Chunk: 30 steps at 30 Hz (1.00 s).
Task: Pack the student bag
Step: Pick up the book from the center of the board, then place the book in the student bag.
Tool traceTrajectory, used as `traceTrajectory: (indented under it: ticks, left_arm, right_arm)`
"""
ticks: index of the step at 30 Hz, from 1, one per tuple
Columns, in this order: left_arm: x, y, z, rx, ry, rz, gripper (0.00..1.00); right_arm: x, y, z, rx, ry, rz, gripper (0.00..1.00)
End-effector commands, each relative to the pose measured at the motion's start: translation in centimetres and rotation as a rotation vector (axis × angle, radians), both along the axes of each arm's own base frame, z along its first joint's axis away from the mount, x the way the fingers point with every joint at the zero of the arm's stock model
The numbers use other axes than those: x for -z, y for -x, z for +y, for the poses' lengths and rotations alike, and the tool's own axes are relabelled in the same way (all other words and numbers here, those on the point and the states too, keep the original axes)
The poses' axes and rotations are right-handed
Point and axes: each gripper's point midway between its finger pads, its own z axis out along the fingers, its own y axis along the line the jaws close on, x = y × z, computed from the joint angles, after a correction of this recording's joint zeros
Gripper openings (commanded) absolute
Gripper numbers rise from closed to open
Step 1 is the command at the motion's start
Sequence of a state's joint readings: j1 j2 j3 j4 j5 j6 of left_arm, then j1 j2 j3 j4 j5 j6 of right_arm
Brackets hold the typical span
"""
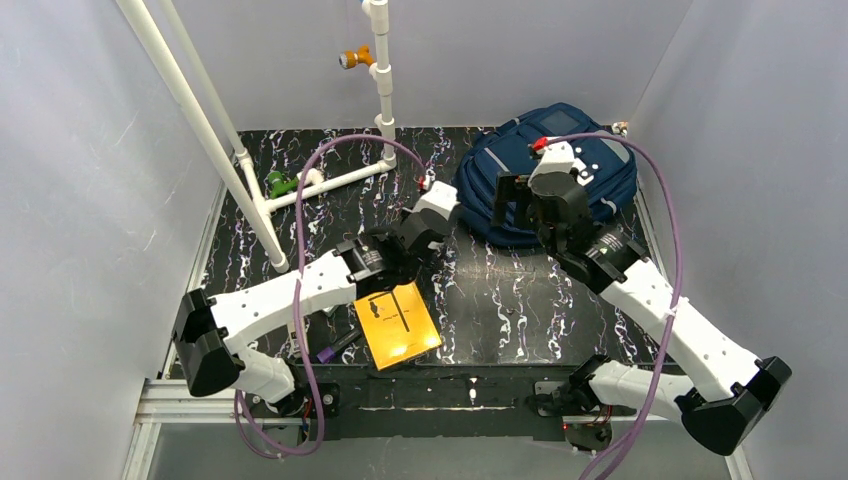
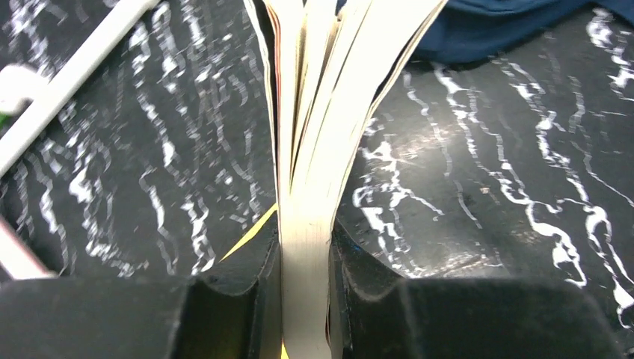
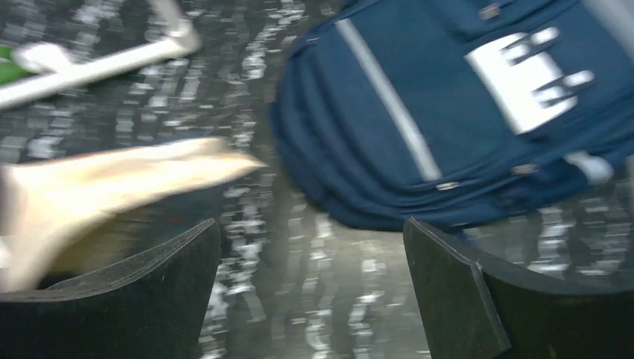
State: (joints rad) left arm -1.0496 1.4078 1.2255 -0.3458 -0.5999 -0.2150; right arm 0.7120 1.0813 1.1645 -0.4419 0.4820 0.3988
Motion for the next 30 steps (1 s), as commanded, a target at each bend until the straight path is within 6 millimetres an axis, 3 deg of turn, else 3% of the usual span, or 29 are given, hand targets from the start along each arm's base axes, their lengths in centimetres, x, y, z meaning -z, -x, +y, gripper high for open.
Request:
traceTrajectory:
  ticks: [1, 4, 7, 12, 17, 19, 25, 30]
  left_arm:
    - [-6.1, -0.2, 7.1, -0.294, 0.072, -0.069, 0.00]
    - [-7.5, 0.4, 10.8, -0.425, 0.066, -0.119, 0.00]
    - [-8.5, 1.3, 13.5, -0.502, 0.100, -0.156, 0.00]
    - [-9.2, 2.3, 13.6, -0.472, 0.208, -0.135, 0.00]
    - [-9.1, 2.4, 12.6, -0.431, 0.240, -0.110, 0.00]
    - [-8.9, 2.4, 12.4, -0.420, 0.242, -0.107, 0.00]
    - [-9.3, 2.7, 12.7, -0.403, 0.250, -0.114, 0.00]
    - [-9.2, 2.9, 12.6, -0.396, 0.271, -0.103, 0.00]
  right_arm:
    - [2.4, -1.4, -6.2, 0.032, 0.638, -0.012, 0.98]
    - [4.7, -2.6, -6.6, 0.032, 0.801, 0.036, 0.98]
    - [6.0, -4.1, -5.3, -0.030, 0.852, -0.009, 0.96]
    - [9.4, -5.8, -2.2, -0.238, 0.955, -0.033, 0.78]
    - [13.0, -7.2, -1.4, -0.330, 1.099, 0.021, 0.51]
    - [13.8, -7.9, -1.0, -0.338, 1.124, 0.025, 0.52]
    - [16.8, -9.2, -0.4, -0.337, 1.172, 0.060, 0.71]
    - [18.3, -10.9, -1.5, -0.210, 1.277, 0.058, 0.66]
